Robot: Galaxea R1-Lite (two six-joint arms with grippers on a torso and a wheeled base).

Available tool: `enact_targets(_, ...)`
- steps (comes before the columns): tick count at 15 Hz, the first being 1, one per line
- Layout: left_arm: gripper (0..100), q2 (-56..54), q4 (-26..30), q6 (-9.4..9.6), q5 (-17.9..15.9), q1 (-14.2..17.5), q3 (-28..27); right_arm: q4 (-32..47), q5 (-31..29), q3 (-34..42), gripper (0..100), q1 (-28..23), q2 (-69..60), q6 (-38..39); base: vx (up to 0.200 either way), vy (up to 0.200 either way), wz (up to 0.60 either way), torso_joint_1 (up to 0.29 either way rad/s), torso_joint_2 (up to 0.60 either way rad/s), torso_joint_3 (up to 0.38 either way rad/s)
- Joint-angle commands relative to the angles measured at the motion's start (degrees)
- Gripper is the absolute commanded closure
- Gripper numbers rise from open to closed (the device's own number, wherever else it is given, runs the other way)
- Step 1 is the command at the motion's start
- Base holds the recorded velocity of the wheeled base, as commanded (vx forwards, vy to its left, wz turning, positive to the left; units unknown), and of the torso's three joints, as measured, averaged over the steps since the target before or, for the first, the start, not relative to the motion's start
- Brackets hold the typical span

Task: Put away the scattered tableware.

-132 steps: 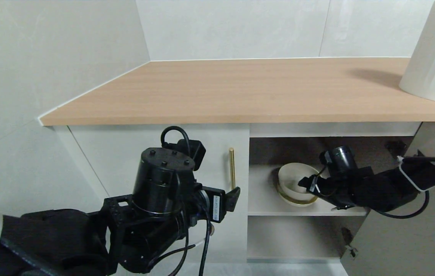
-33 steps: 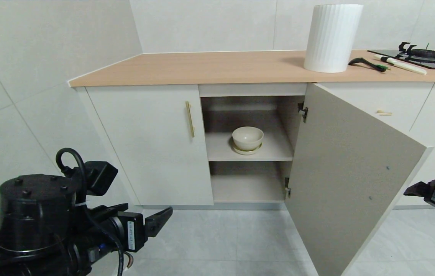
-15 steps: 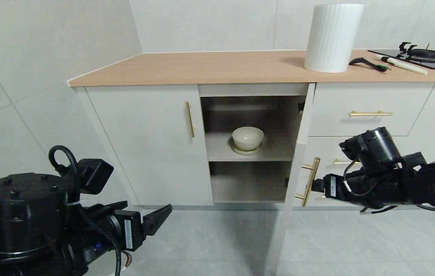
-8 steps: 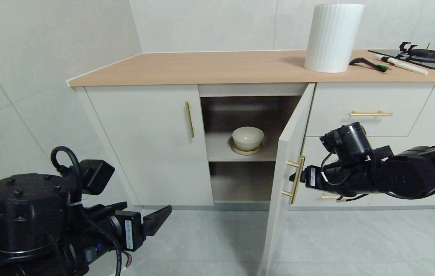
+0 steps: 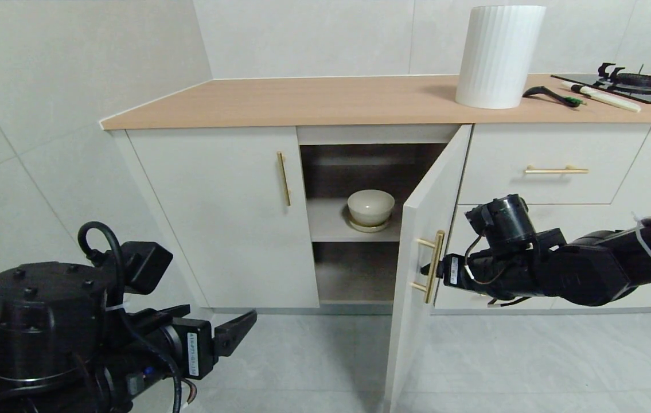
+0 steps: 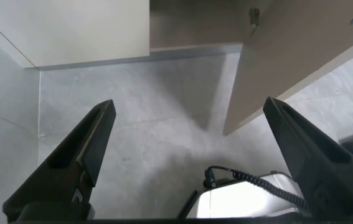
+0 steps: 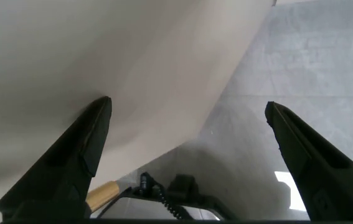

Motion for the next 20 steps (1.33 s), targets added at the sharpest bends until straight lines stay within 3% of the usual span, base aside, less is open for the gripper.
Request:
enact_targets(1, 0, -0.1, 0.3, 0.41, 0.1, 0.0, 0.0, -1.2, 0.1, 0.0, 0, 0.6, 1.0, 0.8, 0.2, 0.0, 0.0, -0.007, -0.01, 0.002)
enact_targets(9, 0, 0.0, 0.7, 0.58, 0.1, 0.0, -0.2, -10.0, -0.3, -1.3, 0, 1.4, 4.5, 7.7, 0.2, 0.0, 0.0, 0.002, 0.0, 0.004)
enact_targets(16, 0, 0.0, 0.4, 0.5, 0.1, 0.2, -0.4, -14.4, -1.0, -7.1, 0, 1.3, 8.4, 19.4, 0.0, 0.0, 0.0, 0.0, 0.0, 0.0)
enact_targets(20, 0, 0.0, 0.4, 0.5, 0.1, 0.2, -0.4, -15.0, -5.8, -10.9, 0, 1.2, 11.3, 22.2, 0.0, 0.0, 0.0, 0.0, 0.0, 0.0)
